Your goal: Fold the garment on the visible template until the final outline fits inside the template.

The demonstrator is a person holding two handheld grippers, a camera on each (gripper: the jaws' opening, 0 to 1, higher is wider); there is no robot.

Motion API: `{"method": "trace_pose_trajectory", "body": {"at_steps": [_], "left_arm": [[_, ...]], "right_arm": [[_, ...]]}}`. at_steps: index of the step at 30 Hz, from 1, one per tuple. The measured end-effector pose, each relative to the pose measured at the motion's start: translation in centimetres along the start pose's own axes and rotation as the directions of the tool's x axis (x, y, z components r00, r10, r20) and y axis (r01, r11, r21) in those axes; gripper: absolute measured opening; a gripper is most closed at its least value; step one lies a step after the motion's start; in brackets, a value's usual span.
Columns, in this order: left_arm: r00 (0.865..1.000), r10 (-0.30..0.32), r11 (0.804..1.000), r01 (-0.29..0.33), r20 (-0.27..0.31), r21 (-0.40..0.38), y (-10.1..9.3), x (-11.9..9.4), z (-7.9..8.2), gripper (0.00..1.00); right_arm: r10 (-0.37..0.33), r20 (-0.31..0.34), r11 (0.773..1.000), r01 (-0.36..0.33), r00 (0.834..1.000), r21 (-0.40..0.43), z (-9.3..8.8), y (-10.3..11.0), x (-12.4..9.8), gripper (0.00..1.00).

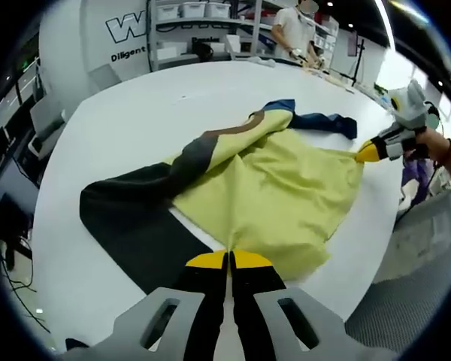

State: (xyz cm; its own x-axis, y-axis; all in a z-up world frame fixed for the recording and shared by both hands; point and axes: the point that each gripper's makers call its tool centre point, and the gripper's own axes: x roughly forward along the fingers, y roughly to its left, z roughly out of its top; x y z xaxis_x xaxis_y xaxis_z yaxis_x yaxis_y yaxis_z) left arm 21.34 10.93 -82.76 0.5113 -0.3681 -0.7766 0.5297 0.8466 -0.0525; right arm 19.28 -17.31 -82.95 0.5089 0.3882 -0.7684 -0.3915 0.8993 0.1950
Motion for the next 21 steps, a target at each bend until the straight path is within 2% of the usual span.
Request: {"method": "trace_pose_trajectory", "body": {"at_steps": [11, 14, 21], "left_arm": [[0.999, 0.008, 1.0, -0.008, -0.031, 0.002, 0.9, -0.8, -1.2, 0.0], [0.999, 0.012, 1.0, -0.012, -0.032, 0.002, 0.8, -1.2, -1.4, 0.0], [0.998, 0.012, 1.0, -0.011, -0.056, 0.017, 0.3, -1.8, -2.4, 0.0]], "right_arm": [[-0.057, -0.026, 0.997, 0.058, 0.998, 0.06, -1.8, -1.7, -3.1, 0.0], [-0.074, -0.008, 0.994, 0.075, 0.997, 0.074, -1.9, -2.0, -3.8, 0.0], [-0.068, -0.048, 0.993, 0.072, 0.997, 0.09, -3.7, -1.7, -4.5, 0.0]]}}
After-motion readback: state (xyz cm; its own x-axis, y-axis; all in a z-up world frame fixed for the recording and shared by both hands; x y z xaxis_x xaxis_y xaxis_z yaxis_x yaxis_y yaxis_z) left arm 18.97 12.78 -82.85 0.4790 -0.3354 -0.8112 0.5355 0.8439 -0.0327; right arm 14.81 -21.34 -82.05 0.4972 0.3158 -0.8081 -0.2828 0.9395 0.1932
